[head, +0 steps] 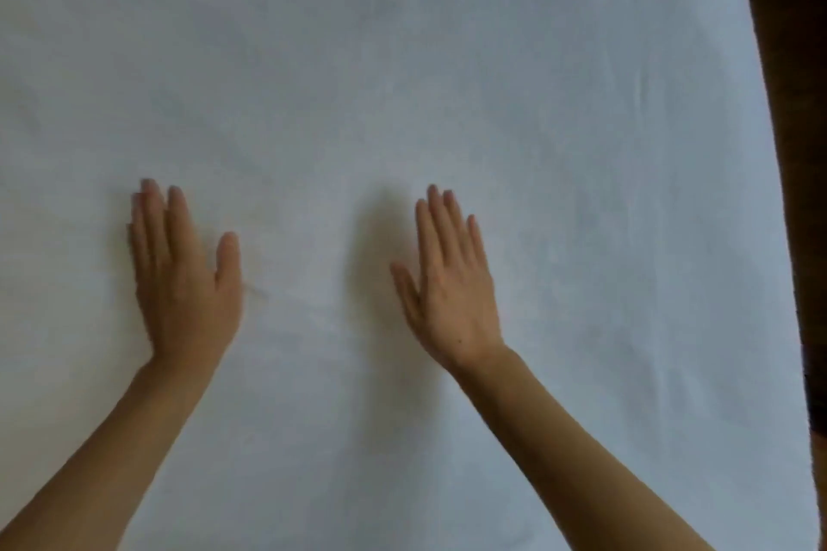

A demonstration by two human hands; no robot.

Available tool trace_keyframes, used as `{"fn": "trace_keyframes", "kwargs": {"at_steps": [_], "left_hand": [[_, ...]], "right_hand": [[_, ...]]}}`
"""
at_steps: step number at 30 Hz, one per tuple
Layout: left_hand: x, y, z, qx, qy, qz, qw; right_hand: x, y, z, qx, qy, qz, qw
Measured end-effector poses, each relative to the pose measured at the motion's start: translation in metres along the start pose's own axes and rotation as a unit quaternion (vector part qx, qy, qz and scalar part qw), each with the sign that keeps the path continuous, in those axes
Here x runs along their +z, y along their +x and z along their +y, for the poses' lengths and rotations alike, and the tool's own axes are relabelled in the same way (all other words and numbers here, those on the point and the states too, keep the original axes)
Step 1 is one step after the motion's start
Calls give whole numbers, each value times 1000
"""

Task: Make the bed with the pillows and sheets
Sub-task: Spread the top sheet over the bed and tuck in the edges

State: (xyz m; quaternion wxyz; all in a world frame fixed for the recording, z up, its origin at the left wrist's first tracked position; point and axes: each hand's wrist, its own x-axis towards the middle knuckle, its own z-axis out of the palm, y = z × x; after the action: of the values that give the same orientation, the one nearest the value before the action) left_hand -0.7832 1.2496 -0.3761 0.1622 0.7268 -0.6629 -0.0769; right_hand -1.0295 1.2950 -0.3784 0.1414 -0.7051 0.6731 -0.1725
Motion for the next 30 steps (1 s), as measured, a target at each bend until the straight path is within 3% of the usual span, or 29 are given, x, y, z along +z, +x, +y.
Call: {"fn": "trace_keyframes", "kwargs": {"at_steps": [3,5,7,9,12,15,19,23,25,27,30], "left_hand": [[-10,49,-54,-156,29,21,987],[-1,63,-68,-193,37,5,980],[21,67,-58,-193,32,-17,981],[49,68,-22,-166,29,-28,985],[89,63,71,-58,27,-49,997],[124,39,185,149,-6,-100,984],[155,-27,305,363,-62,-194,909],[151,-56,349,458,-139,-245,843],[153,-14,334,412,-213,-187,866],[150,62,298,299,-269,-66,913],[141,221,202,95,-100,33,990]], "right_hand": [[35,48,-70,-126,-35,-49,990],[49,73,-100,-179,-87,-87,976],[56,98,-99,-178,-88,-117,973],[56,124,-63,-117,-48,-108,986],[32,152,44,9,-64,-65,996],[-29,163,161,132,-132,-36,982],[-91,145,265,267,-155,-1,951],[-109,141,300,371,-127,41,919],[-108,161,295,368,-131,88,916],[-103,191,272,285,-140,111,942],[-79,269,205,106,-127,77,983]]}}
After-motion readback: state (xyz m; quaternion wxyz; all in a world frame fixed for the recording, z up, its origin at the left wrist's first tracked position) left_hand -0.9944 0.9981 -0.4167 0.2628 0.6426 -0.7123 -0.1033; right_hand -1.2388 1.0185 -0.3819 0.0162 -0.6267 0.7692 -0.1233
